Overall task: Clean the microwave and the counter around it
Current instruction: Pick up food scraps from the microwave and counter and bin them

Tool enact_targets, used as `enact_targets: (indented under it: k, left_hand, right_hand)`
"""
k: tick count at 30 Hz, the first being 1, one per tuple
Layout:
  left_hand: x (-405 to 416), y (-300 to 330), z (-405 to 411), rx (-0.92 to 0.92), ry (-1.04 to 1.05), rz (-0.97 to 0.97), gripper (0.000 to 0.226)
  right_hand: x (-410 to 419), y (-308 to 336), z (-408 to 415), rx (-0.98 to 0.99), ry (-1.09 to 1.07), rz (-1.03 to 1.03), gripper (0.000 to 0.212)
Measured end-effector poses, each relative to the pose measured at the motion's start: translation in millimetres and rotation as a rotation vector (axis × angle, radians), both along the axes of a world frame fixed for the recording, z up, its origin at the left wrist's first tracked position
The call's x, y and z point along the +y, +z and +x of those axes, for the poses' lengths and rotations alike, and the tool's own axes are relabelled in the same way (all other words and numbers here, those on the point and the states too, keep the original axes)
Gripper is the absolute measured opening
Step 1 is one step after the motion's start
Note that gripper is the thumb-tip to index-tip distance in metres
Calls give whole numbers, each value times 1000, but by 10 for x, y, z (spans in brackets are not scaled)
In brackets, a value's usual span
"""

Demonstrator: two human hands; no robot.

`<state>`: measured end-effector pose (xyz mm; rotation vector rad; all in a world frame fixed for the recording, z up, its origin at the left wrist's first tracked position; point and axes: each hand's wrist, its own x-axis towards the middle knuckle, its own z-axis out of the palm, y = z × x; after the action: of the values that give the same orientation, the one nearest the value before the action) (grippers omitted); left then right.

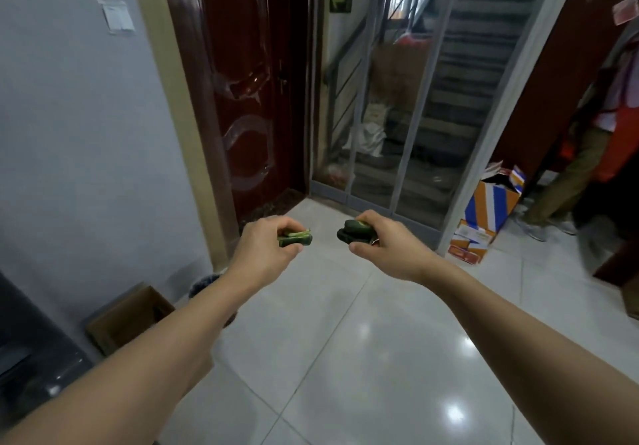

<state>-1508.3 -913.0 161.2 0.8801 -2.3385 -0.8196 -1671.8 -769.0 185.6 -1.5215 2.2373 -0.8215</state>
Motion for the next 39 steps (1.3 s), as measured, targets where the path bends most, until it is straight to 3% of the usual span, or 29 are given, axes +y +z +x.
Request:
enact_targets:
  k: [12,24,39]
  left_hand:
    - [-1376,125,-1052,16,132,-33,21]
    - [-2431,31,-2321,15,467,31,21]
    - [-4105,-261,-2628,46,767,49,20]
  right_hand:
    - [-1608,20,-1208,-52,134,-37,16]
    - [-3366,-21,-2856,6,451,-18,19]
    - [-5690,-278,-3164,-18,816,-42,14]
